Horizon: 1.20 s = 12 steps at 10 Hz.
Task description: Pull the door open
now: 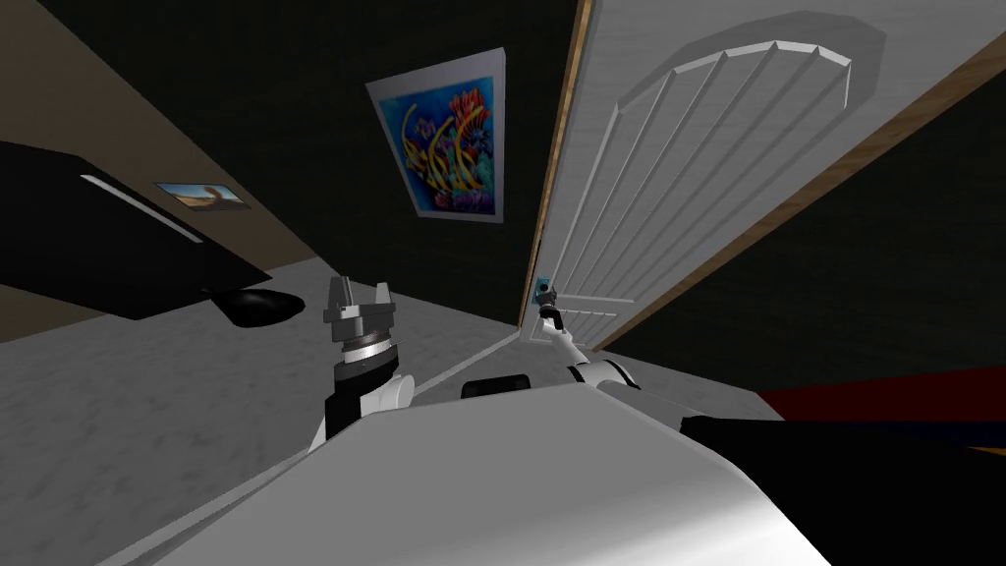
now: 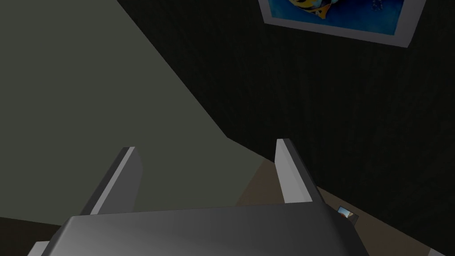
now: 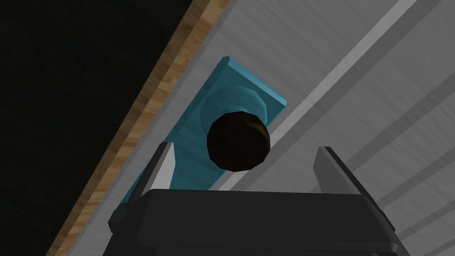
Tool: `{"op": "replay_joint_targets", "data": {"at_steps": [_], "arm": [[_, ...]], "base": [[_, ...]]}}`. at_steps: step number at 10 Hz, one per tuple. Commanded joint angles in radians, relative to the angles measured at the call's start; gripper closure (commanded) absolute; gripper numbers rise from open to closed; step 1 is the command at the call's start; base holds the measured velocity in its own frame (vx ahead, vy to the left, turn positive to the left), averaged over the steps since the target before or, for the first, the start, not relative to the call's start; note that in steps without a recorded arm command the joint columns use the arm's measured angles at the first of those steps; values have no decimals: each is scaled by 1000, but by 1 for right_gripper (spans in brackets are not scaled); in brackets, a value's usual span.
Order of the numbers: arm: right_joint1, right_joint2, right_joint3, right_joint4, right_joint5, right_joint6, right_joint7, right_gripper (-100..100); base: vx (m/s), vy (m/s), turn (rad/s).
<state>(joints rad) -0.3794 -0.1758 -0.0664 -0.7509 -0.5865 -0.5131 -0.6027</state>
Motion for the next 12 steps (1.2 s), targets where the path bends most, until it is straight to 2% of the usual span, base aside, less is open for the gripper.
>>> {"op": "replay_joint_targets", "data": {"at_steps": [1, 2, 3, 5, 6, 9, 12], "arm": [[3, 8, 0, -10, -31, 2, -50, -100], [5, 14, 1, -17, -56, 2, -77, -100], [5, 14, 1, -17, -56, 2, -91, -100], [9, 26, 2, -30, -104, 3, -154, -100], [9, 26, 2, -30, -104, 3, -165, -100], [13, 42, 4, -47, -166, 5, -257, -100], [17, 52, 5, -59, -209, 6, -326, -100]], "base": [[-66, -26, 62], [-88, -41, 118], [-62, -30, 48], [-77, -41, 81], [-61, -35, 46], [-75, -31, 87], [-94, -41, 64]]}}
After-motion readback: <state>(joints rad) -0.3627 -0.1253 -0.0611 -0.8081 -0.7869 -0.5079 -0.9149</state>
